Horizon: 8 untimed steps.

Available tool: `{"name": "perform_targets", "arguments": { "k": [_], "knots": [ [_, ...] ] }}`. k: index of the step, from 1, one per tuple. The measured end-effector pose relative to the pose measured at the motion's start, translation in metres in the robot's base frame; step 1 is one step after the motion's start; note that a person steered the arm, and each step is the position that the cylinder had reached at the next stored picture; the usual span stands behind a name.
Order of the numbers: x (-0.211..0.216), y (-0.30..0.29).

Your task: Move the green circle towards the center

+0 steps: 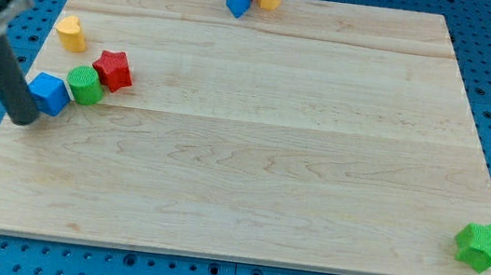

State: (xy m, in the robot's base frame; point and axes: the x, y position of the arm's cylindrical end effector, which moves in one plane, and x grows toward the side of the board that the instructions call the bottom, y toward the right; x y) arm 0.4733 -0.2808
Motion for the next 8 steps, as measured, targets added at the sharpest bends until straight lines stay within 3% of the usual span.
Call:
{"name": "perform_targets", "arguments": {
  "k": [2,4,6,8],
  "knots": [
    [-0.013,-0.024],
    [-0.083,-0.024],
    [-0.089,-0.023],
    [-0.062,0.005]
  ]
}}
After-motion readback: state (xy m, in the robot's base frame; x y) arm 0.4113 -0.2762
